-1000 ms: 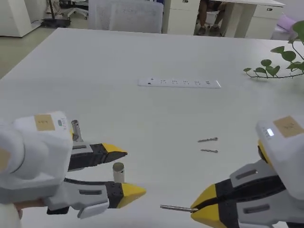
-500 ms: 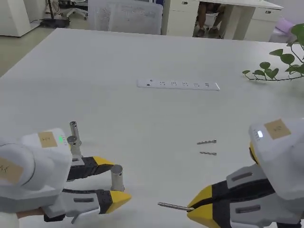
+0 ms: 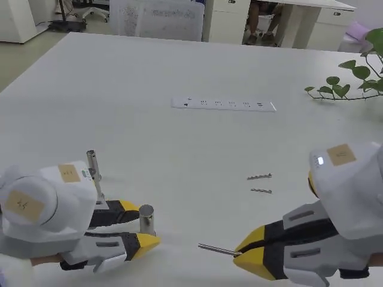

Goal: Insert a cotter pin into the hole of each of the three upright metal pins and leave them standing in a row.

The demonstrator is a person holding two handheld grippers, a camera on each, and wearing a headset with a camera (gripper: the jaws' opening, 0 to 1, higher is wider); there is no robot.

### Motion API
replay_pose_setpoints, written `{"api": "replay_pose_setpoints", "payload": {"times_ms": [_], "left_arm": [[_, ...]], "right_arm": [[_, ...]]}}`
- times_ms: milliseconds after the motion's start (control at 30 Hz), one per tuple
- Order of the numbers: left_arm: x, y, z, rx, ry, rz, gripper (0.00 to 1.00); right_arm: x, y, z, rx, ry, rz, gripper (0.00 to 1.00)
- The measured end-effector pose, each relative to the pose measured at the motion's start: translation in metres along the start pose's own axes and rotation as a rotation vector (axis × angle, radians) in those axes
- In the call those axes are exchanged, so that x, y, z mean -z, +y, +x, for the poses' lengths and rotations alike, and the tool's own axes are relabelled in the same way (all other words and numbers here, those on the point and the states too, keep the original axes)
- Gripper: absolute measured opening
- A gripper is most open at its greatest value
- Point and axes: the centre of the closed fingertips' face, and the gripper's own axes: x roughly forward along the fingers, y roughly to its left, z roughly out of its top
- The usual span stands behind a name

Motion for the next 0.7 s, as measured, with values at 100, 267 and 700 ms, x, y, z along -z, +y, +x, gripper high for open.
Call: {"api": "replay_pose_setpoints", "payload": {"times_ms": [100, 267, 700], "left_arm": [[0.0, -0.001, 0.001, 0.002, 0.001, 0.0, 0.2], [0.005, 0.0, 0.002, -0.004, 0.016, -0.004, 0.12], [0.006, -0.002, 0.001, -0.034, 0.031, -0.03, 0.11]], "right_arm": [[0.0, -0.001, 0.0, 0.006, 0.001, 0.007, 0.03], [0.0, -0.004, -0.001, 0.018, 0.003, 0.015, 0.03], [-0.004, -0.01, 0.005, 0.038, 0.015, 0.014, 0.03]]}}
